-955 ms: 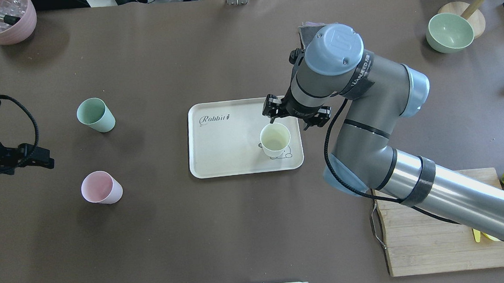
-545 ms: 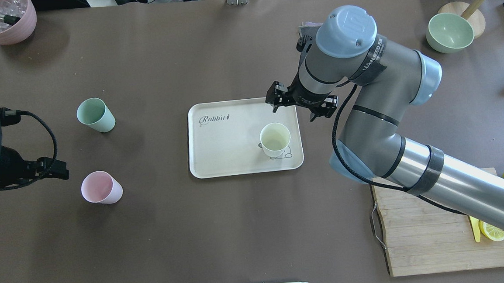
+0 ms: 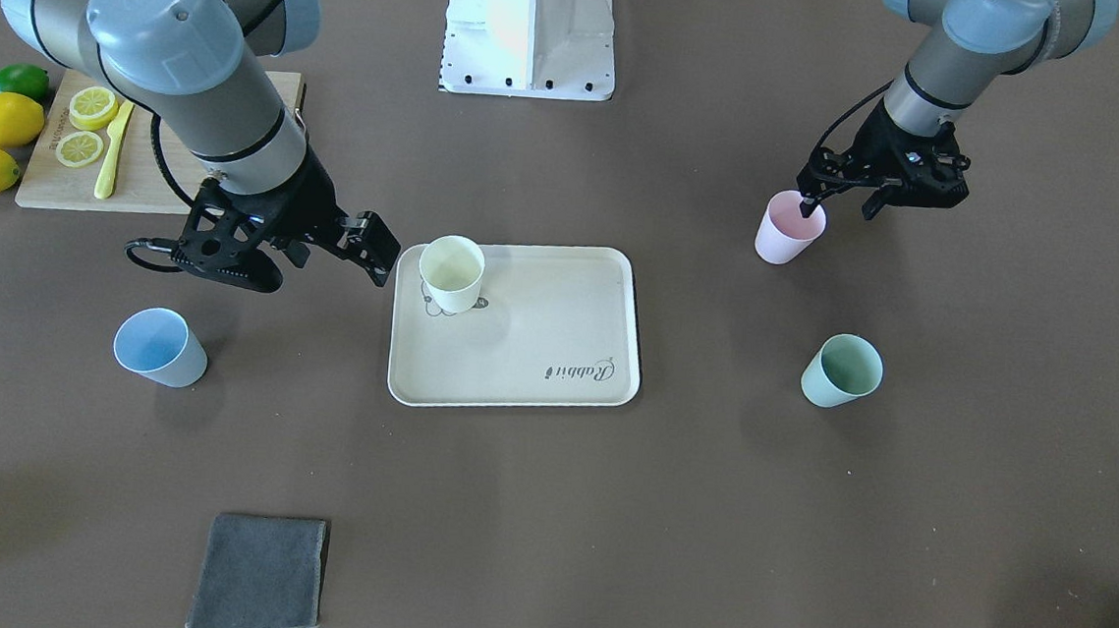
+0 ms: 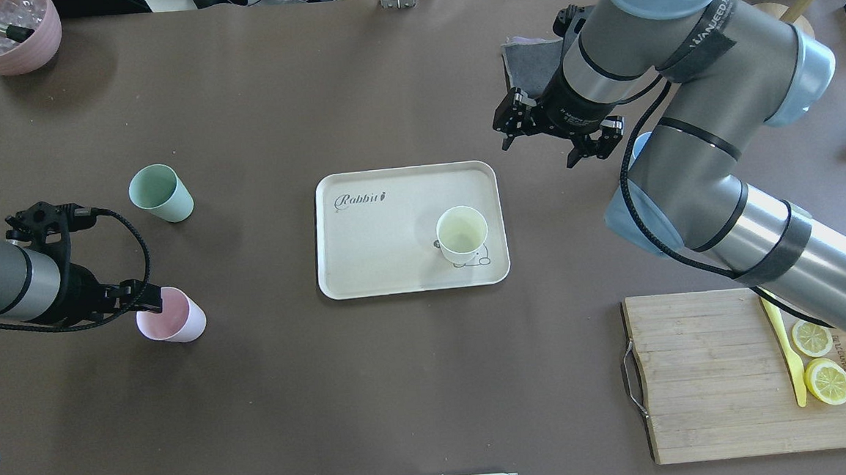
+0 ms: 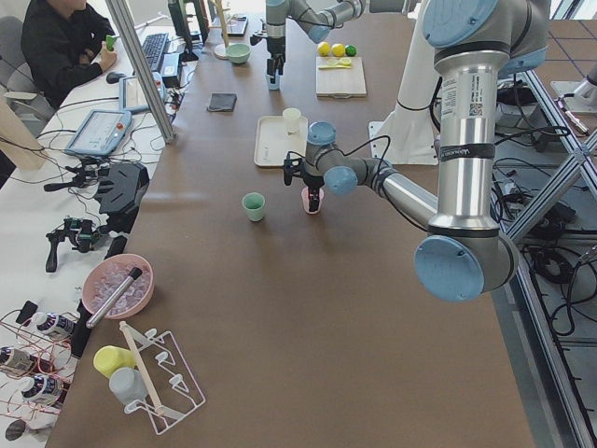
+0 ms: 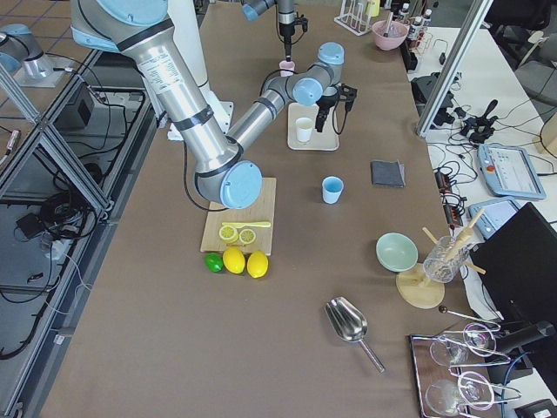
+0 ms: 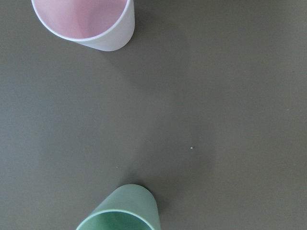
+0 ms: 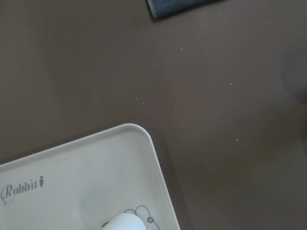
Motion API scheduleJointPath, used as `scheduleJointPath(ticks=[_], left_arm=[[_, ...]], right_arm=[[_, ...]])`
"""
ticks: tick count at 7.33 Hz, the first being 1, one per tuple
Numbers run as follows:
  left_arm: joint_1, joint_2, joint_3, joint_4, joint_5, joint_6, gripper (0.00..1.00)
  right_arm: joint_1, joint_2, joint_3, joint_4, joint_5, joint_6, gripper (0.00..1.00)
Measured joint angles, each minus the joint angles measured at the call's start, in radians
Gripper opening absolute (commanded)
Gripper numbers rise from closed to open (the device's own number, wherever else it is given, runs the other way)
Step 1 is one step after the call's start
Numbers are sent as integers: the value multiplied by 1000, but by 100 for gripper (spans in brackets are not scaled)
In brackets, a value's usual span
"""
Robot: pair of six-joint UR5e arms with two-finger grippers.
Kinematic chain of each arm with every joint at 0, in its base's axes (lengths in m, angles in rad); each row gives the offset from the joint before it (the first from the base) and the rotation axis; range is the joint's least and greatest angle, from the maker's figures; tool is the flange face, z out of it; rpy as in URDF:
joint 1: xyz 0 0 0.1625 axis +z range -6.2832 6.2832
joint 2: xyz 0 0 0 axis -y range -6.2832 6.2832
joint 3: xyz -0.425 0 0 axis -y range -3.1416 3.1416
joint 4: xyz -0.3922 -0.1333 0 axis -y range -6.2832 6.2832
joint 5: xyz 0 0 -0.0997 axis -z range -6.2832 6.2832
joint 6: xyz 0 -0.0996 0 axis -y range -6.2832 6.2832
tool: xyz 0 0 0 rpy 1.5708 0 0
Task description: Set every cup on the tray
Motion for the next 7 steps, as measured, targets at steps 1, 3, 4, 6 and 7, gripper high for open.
scheduleJointPath(ticks=[1, 3, 4, 6, 7], left_arm=[[13, -6, 20, -19, 2, -2, 42], [28, -20, 67, -67, 25, -3, 0], [32, -22, 71, -79, 31, -4, 0], [22, -19, 32, -68, 20, -3, 0], [-4, -26, 3, -31, -15, -2, 0]], right_arm=[[21, -12, 5, -19, 1, -37, 100], [56, -50, 22, -35, 5, -101, 100], [73, -69, 30, -37, 17, -125, 100], [129, -114, 37, -39, 61, -195, 100], [156, -149, 38, -38, 67, -252, 100]])
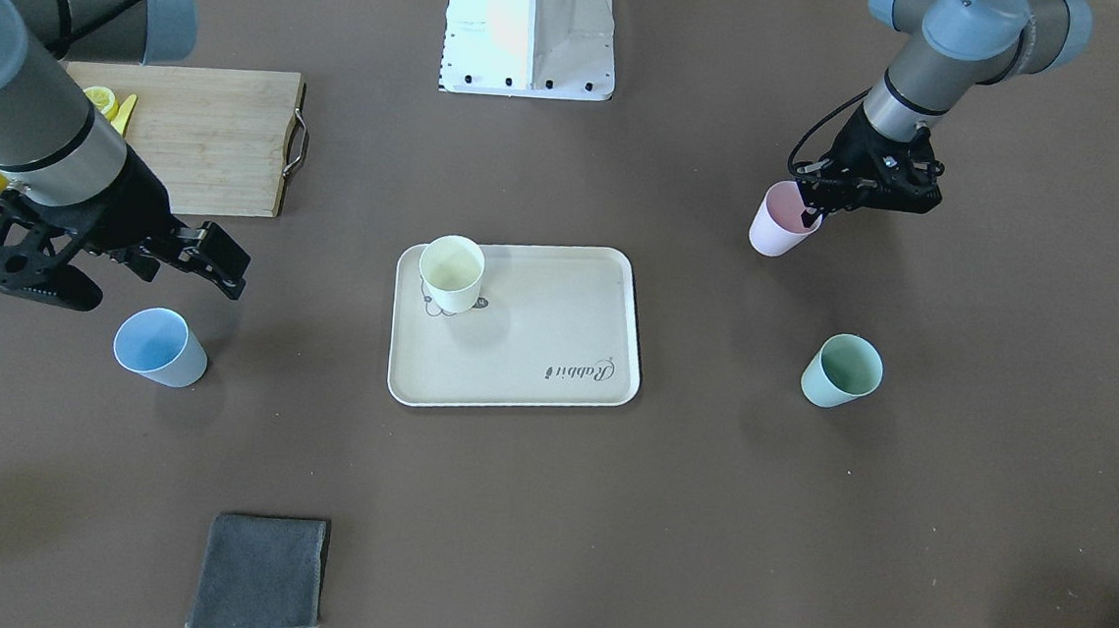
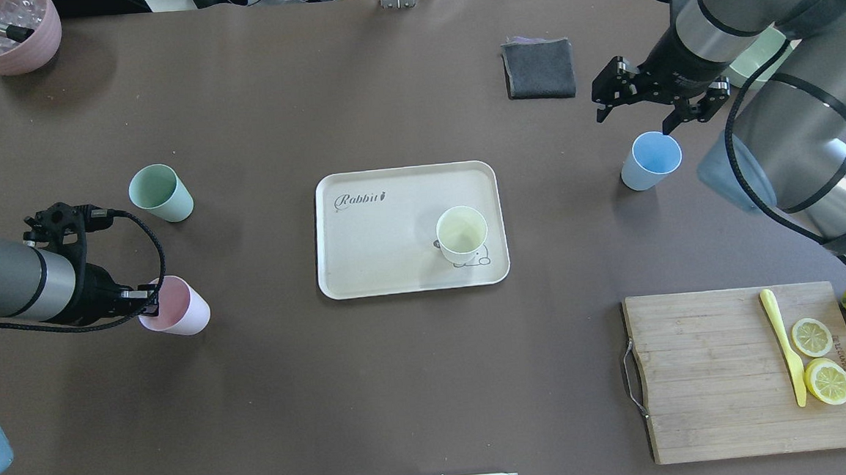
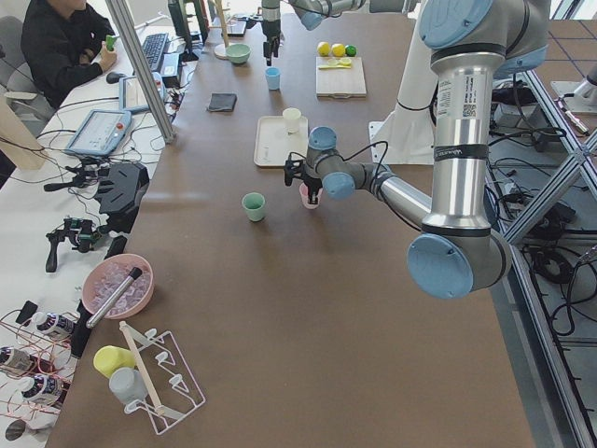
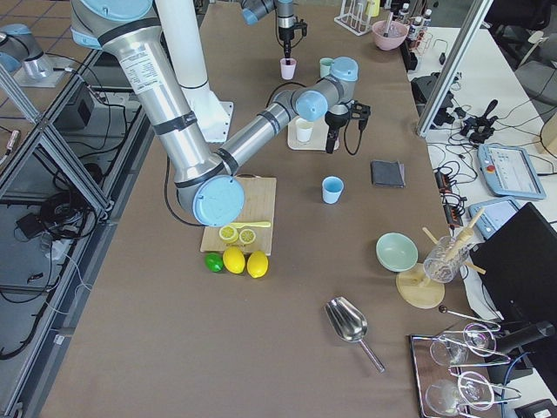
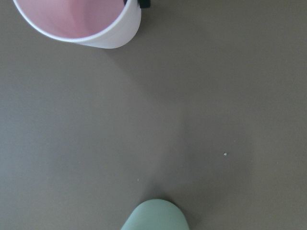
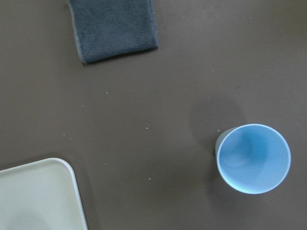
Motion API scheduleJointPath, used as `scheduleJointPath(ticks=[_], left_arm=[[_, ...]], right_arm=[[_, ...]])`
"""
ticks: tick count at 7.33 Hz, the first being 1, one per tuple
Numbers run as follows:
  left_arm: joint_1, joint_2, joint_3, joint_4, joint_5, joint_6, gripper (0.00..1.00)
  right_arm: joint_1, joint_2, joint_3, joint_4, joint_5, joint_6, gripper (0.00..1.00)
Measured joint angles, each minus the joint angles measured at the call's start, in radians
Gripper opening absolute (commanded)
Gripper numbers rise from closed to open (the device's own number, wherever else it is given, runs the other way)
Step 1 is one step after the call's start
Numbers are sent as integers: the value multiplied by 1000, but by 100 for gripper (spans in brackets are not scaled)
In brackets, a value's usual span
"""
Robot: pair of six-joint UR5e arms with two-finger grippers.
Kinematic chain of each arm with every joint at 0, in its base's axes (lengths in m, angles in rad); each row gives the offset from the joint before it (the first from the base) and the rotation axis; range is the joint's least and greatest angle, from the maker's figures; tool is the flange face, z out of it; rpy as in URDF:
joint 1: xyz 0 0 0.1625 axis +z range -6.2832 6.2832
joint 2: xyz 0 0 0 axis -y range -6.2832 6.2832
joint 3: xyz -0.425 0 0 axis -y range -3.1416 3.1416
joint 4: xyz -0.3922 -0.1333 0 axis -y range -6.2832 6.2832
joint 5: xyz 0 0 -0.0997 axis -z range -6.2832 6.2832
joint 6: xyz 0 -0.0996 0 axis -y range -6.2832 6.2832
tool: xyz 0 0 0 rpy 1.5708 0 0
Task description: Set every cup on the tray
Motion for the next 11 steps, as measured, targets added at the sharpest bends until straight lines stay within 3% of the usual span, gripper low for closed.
scheduleJointPath(ticks=[1, 4, 5, 8, 11], left_arm=[[-35, -36, -19, 62, -40, 1, 0], [-71, -365, -22, 438, -58, -11, 0], [-69, -443, -9, 505, -48, -28, 0], [-10, -541, 42, 543, 24, -76, 0], [17, -554, 46, 544, 45, -100, 0]], right_arm=[[17, -38, -5, 3, -7, -67, 100], [41, -99, -67, 26, -48, -194, 100], [44, -102, -112, 75, -61, -200, 100], [22, -95, -251, 262, -70, -185, 100], [6, -104, -251, 283, -62, -166, 100]])
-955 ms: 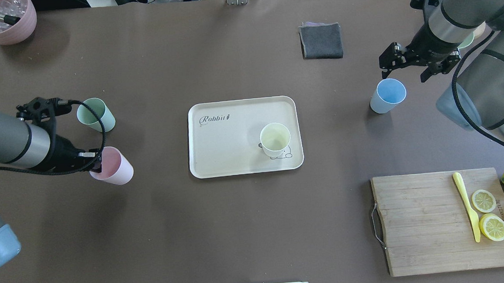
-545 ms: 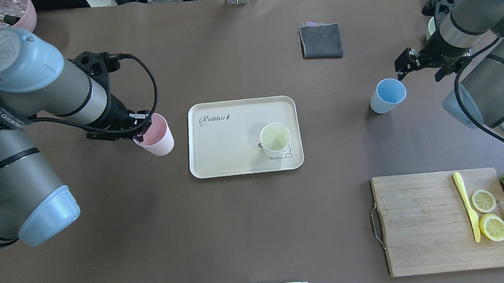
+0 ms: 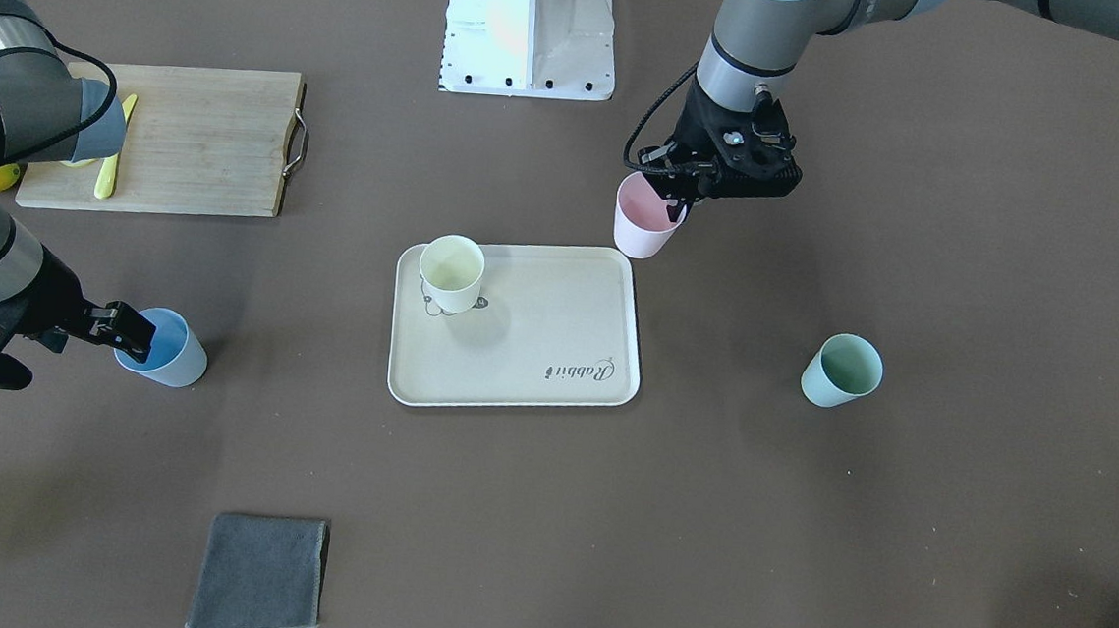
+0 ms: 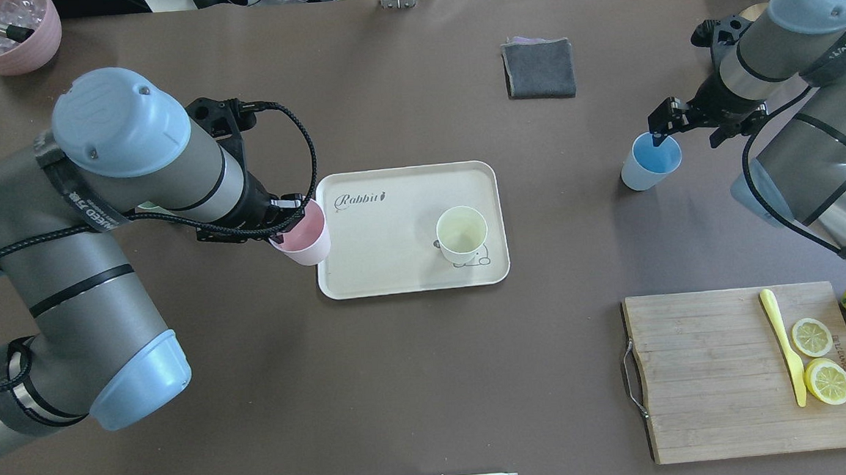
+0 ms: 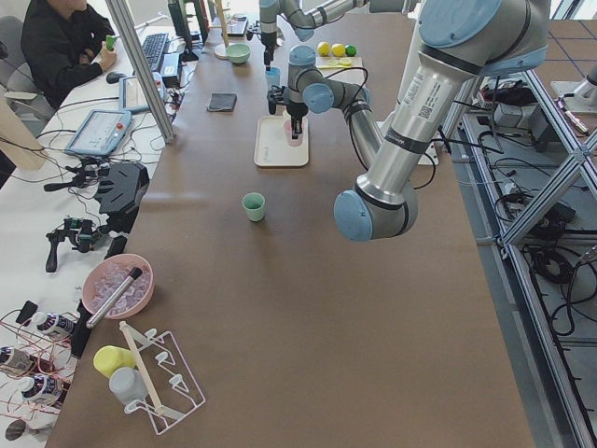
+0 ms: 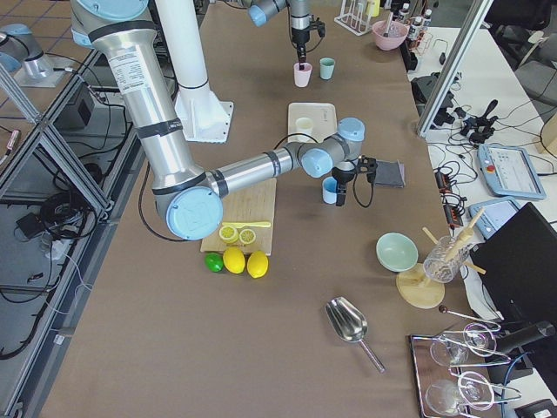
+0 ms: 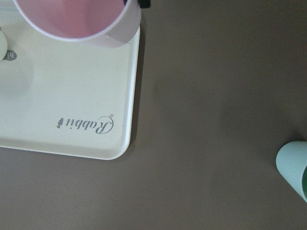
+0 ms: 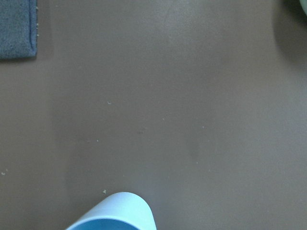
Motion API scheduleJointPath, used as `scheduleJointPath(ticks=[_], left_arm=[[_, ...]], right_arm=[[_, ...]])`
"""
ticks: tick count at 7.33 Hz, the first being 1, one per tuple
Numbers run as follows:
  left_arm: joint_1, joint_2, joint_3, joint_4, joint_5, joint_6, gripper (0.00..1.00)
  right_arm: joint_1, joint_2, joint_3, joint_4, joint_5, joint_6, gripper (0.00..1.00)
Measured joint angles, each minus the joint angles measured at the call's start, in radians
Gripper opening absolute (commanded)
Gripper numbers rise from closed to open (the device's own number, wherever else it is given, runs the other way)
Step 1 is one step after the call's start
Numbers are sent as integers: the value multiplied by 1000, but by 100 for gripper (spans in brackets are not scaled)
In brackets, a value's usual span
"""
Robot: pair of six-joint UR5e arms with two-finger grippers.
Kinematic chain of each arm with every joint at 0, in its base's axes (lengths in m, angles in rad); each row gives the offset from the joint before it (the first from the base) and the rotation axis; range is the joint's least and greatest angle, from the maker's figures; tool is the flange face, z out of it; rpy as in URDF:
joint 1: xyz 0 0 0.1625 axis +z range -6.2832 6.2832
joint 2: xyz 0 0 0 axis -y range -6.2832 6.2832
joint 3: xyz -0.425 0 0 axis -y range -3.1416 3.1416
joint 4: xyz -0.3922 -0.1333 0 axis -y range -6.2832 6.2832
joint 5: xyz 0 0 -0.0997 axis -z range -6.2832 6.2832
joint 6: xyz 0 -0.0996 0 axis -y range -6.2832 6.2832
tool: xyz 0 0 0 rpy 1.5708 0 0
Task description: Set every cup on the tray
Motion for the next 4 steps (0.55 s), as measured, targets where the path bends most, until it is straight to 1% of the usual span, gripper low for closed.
scheduleJointPath(ticks=[2, 3, 4], left_arm=[[35, -5, 6, 0, 22, -20, 0], [49, -12, 16, 0, 36, -25, 0], [58, -17, 24, -1, 42, -28, 0]], right_arm=[[-24, -5, -8, 1, -5, 1, 99], [-33, -5, -11, 1, -7, 1, 67], [-36, -5, -12, 1, -8, 1, 39]])
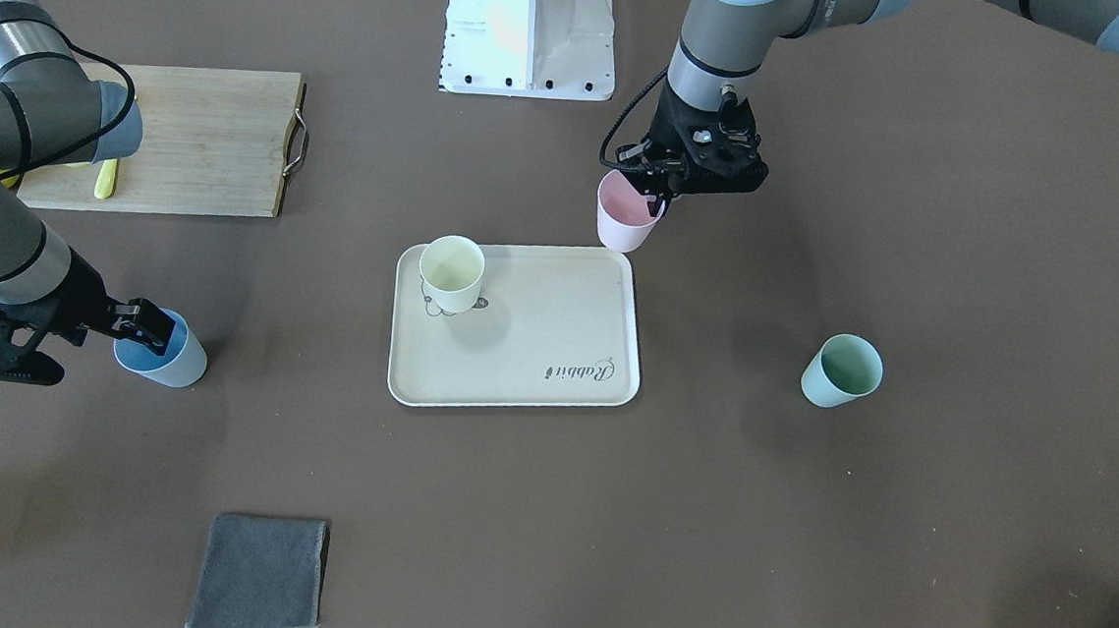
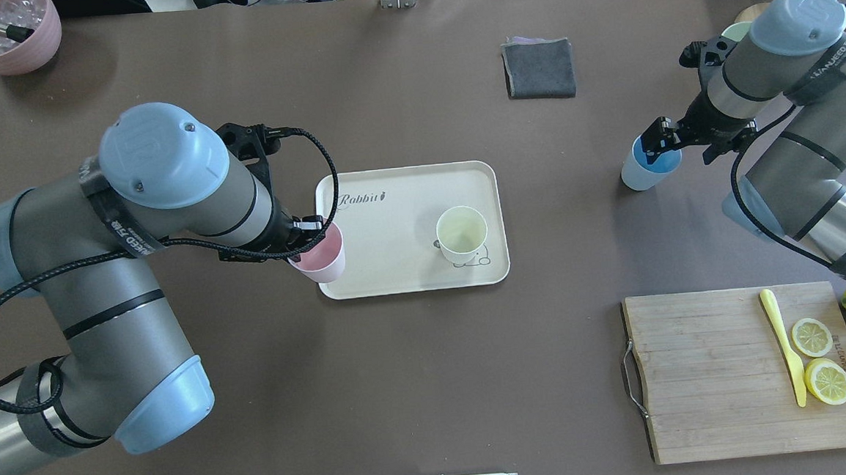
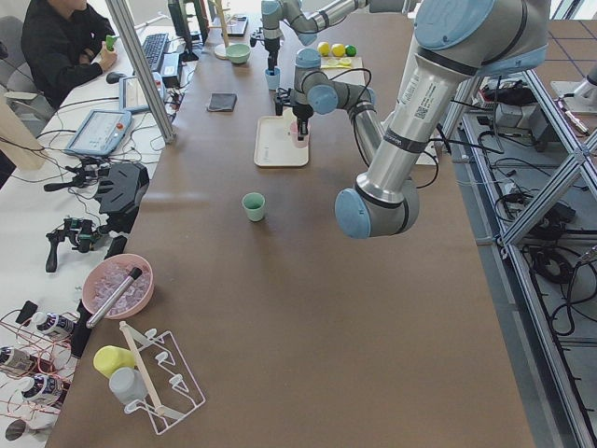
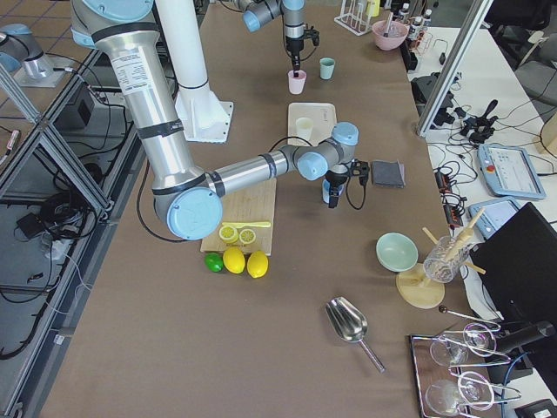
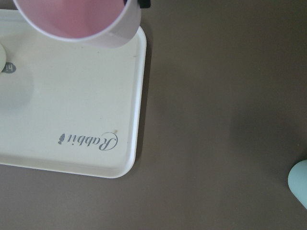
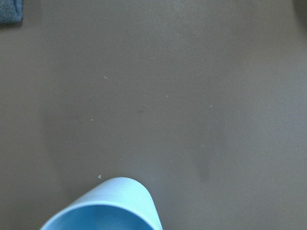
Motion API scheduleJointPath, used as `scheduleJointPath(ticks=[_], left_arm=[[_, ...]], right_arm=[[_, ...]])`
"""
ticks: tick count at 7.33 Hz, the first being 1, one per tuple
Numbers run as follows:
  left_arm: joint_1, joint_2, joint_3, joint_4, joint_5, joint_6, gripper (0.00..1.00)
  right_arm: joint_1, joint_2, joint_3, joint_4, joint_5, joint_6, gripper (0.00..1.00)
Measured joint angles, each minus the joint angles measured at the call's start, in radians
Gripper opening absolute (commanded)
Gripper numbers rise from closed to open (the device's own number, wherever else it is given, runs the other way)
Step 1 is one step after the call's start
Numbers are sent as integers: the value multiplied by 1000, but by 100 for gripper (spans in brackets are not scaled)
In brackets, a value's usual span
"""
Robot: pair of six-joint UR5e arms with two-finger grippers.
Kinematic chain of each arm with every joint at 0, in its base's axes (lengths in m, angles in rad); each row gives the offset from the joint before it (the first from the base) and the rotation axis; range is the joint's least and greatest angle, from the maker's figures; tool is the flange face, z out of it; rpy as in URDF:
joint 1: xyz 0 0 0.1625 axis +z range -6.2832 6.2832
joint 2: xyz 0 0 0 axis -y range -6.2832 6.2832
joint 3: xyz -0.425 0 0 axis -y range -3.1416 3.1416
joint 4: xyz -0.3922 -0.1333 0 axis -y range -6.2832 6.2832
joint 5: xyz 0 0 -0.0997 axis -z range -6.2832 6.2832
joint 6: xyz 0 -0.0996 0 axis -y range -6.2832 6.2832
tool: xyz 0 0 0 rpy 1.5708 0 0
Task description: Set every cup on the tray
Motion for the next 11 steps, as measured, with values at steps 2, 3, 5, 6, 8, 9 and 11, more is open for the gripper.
scheduleJointPath(ticks=[2, 3, 5, 6, 8, 9, 11], left_arm=[[23, -17, 36, -6, 7, -11, 0], [32, -44, 73, -15, 18, -29, 0], [41, -69, 135, -56, 30, -46, 0], [41, -69, 163, -81, 37, -47, 0], [44, -69, 207, -126, 60, -48, 0], [46, -69, 232, -158, 65, -48, 0], [48, -71, 271, -213, 68, -49, 96]], right_arm=[[-2, 0, 3, 0, 0, 1, 36], [-2, 1, 5, 0, 0, 1, 36], [-2, 2, 10, 0, 0, 1, 0], [-2, 3, 15, 0, 0, 1, 0], [4, 6, 44, -5, 7, 2, 0], [22, 9, 60, -12, 22, 4, 0], [61, 15, 115, -64, 68, 8, 0]])
